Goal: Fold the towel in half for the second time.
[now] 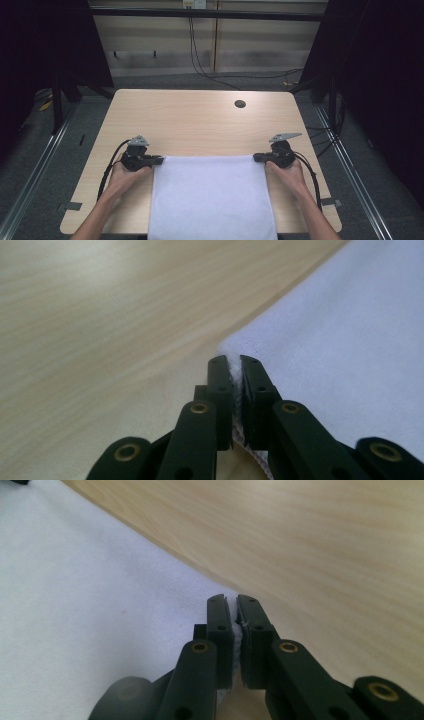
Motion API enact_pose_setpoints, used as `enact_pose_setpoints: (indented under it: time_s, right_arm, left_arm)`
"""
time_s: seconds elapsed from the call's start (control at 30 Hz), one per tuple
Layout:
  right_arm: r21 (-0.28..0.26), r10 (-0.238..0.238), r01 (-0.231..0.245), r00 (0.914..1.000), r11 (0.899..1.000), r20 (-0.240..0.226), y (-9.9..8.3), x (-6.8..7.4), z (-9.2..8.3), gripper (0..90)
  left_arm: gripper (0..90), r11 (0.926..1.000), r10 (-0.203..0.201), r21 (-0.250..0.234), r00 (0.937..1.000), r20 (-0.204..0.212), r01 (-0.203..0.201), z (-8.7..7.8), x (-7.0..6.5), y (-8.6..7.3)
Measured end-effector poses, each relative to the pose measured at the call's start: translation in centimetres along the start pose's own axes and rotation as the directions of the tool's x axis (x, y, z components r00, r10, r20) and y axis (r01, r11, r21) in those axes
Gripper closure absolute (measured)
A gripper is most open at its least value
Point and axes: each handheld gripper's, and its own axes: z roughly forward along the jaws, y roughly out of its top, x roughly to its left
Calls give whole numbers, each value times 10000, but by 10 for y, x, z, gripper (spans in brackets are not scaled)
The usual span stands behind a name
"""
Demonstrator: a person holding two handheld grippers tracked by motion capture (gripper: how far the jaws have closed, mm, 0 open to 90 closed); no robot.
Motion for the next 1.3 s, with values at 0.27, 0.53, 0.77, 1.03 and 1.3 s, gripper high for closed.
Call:
enact_pose_setpoints:
  time_s: [0.27, 0.53, 0.77, 1.03, 1.3]
  right_arm:
    - [-1248, -8, -40, 9993, 9922, -385, 32, -4, -21, 861]
    - [-1622, -364, 338, 9993, 9862, -130, 75, -6, -36, 864]
    - [-1976, -421, 458, 9989, 9792, 226, 109, -16, -47, 864]
    - [-2219, -340, 416, 9987, 9742, 381, 126, -31, -48, 864]
    - [-2377, -700, 699, 9975, 9688, 81, 116, -18, -54, 863]
  left_arm:
    - [850, 9941, 4, -1083, 9998, 212, 19, -22, 12, 26]
    - [852, 9835, -145, -1808, 9997, -220, 103, -38, 20, 60]
    - [852, 9704, -179, -2416, 9979, -615, 25, -49, 28, 95]
    - [852, 9658, 63, -2577, 9966, -817, -272, -50, 29, 116]
    - [852, 9612, 16, -2752, 9984, -574, -173, -57, 20, 97]
